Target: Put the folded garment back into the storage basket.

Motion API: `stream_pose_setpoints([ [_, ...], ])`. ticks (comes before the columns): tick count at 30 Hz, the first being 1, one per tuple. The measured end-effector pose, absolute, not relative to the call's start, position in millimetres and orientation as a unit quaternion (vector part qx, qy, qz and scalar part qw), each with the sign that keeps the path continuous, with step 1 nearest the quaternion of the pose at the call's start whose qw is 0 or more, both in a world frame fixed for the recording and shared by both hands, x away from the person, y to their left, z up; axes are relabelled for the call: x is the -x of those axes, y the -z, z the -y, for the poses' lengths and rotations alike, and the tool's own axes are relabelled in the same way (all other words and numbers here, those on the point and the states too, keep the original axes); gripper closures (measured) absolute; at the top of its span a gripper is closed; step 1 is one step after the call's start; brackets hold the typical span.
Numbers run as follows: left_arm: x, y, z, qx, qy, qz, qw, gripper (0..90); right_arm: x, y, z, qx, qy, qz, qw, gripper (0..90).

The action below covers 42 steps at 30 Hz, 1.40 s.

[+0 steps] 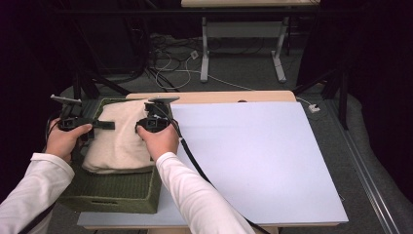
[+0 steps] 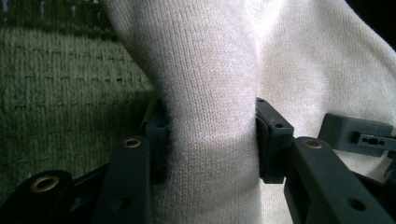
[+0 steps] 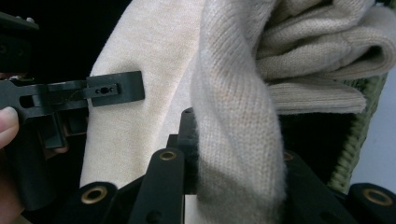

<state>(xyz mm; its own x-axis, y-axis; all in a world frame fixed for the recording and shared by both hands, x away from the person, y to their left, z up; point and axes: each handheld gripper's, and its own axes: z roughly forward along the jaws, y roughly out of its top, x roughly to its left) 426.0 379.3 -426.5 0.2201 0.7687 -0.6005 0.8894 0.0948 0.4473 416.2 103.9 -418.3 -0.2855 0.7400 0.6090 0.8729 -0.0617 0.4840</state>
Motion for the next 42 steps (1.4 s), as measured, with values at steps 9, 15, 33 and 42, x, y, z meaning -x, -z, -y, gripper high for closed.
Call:
stream_pose_setpoints([
  [9,-423,446,-384,-0.679,0.066,-0.626,0.377,57.5,-414,441,-116,0.595,0.403,0.69,0.083,75.0],
  [15,-424,452,-387,-0.683,0.066,-0.628,0.367,57.3,-414,451,-120,0.597,0.398,0.691,0.09,74.9],
  [33,-425,461,-387,-0.684,0.054,-0.632,0.36,54.8,-414,458,-123,0.594,0.385,0.702,0.084,73.4],
  [42,-425,457,-385,-0.691,0.028,-0.629,0.356,51.3,-413,458,-124,0.586,0.384,0.71,0.069,69.7],
])
